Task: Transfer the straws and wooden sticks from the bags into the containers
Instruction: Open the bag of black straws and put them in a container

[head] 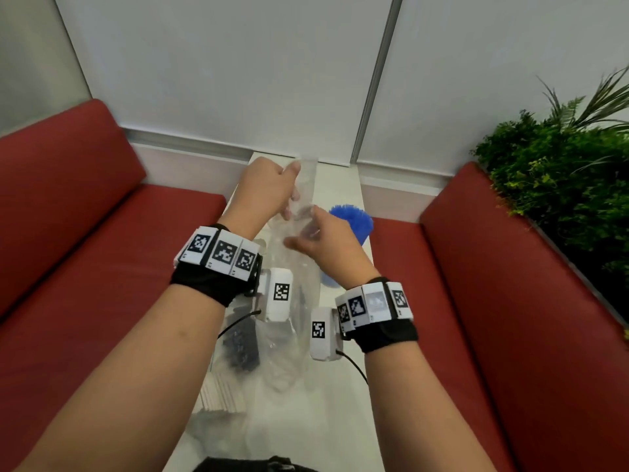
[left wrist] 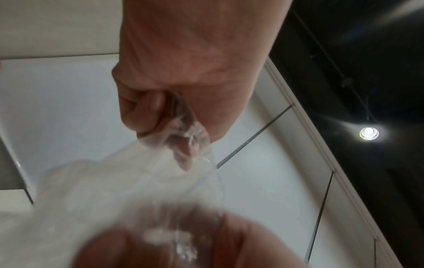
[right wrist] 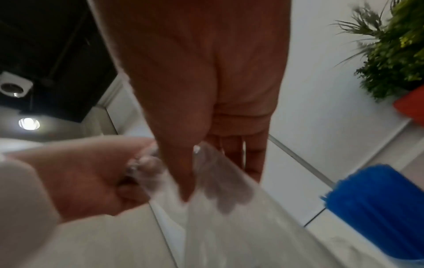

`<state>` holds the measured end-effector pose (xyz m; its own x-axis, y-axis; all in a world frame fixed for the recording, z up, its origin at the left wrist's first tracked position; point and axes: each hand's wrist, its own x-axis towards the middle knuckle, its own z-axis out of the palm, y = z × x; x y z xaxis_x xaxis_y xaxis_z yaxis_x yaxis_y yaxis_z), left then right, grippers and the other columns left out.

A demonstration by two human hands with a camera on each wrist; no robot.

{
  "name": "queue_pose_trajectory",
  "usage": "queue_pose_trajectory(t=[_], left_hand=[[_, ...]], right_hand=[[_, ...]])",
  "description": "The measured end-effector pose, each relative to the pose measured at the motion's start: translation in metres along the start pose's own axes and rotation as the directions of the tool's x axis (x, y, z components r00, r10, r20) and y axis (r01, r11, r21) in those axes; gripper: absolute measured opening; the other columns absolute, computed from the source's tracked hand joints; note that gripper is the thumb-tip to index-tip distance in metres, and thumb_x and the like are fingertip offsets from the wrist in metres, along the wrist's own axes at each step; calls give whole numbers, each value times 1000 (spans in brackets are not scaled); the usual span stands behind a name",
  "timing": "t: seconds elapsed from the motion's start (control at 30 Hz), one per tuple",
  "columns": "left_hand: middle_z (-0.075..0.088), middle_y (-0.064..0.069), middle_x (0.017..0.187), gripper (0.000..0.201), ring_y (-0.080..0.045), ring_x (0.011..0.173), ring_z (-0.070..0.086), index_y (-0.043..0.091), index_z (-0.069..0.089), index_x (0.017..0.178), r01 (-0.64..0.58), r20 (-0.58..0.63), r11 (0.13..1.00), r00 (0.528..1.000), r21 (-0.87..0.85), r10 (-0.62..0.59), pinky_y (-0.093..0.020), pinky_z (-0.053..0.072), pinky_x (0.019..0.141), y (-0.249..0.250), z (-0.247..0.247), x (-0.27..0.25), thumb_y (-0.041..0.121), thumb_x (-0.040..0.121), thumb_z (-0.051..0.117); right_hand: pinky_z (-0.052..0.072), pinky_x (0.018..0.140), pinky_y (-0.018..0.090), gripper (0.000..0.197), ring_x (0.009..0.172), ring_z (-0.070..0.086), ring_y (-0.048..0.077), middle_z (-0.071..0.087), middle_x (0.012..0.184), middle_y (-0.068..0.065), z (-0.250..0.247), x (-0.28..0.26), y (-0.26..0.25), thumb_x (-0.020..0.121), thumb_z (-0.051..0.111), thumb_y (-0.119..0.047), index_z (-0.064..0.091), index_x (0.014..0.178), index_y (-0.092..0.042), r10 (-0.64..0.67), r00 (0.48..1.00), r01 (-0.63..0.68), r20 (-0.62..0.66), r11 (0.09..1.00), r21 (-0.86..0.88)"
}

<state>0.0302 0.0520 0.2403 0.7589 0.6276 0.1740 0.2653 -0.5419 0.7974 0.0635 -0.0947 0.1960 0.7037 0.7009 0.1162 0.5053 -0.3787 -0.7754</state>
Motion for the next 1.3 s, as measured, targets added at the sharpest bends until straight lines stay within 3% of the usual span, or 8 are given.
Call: queue_pose_trajectory(t=[0.17, 0.37, 0.53, 0.63, 0.73, 0.9, 1.07, 1.3], left_hand=[[52, 9, 32, 59, -9, 41, 57, 14, 65, 58, 33, -75, 974, 997, 223, -17, -23, 34, 50, -2, -28, 5, 60, 91, 48], [64, -15, 60, 25, -19, 41, 46, 1, 60, 92, 174, 245, 843, 968, -508, -53, -22, 40, 39, -4, -30, 0, 25, 98, 54], [70, -28, 100, 32, -27, 75, 71, -4, 57, 106, 319, 491, 689, 869, -651, 60, -30, 59, 73, 14, -25, -6, 25, 93, 64], [66, -27, 108, 33, -31, 104, 67, -15, 58, 111, 238, 603, 771, 764, -591, 227, -32, 53, 95, 17, -24, -16, 3, 86, 68], [72, -24, 100, 35, -28, 90, 72, -10, 58, 115, 101, 464, 850, 867, -517, 179, -28, 58, 82, 17, -24, -16, -7, 82, 69], [71, 20, 86, 28, 9, 71, 59, 29, 72, 98, -300, 412, 954, 872, 23, 264, -8, 41, 66, 5, -22, -11, 41, 75, 81], [61, 9, 100, 35, -15, 112, 50, 28, 70, 71, -240, 194, 887, 965, 395, 175, -36, 34, 87, -19, -29, 7, 63, 75, 70], [61, -6, 121, 93, -23, 104, 67, 28, 35, 136, 193, 311, 800, 951, -568, -9, -37, 54, 85, -50, -20, 11, 55, 62, 85]], right_hand=[[49, 74, 28, 13, 64, 57, 7, 62, 67, -13, -4, -4, 33, 97, 64, -10, 73, 89, -14, 29, 991, -28, -133, 1000, 8], [35, 109, 38, 56, 131, 45, 16, 48, 143, -1, -7, -5, 45, 96, 66, -27, 42, 147, -26, 20, 935, -39, -354, 998, -45], [35, 113, 37, 66, 132, 47, 14, 51, 140, -3, 2, -4, 21, 87, 77, -40, 45, 143, -22, -292, 803, 273, -520, 955, -114], [47, 98, 28, 35, 109, 61, 10, 68, 118, 0, -5, 5, 14, 92, 73, -19, 64, 125, -10, -231, 826, 264, -515, 965, -9], [43, 81, 14, 15, 90, 61, 5, 72, 99, -1, -12, 7, 21, 97, 65, -10, 72, 111, -8, -161, 856, 214, -490, 975, 54], [49, 80, 30, 17, 85, 63, 13, 70, 89, -1, -28, 11, 27, 101, 59, -15, 67, 88, -22, -92, 837, 252, -539, 940, 231], [45, 54, 20, 25, 54, 52, 1, 56, 60, -17, -50, 7, 39, 107, 49, -22, 56, 83, -27, 69, 652, 282, -755, 903, 326], [34, 33, 19, 22, 34, 42, 4, 44, 45, -11, -71, 2, 38, 110, 43, -24, 55, 98, -10, 185, 551, 375, -814, 816, 439]])
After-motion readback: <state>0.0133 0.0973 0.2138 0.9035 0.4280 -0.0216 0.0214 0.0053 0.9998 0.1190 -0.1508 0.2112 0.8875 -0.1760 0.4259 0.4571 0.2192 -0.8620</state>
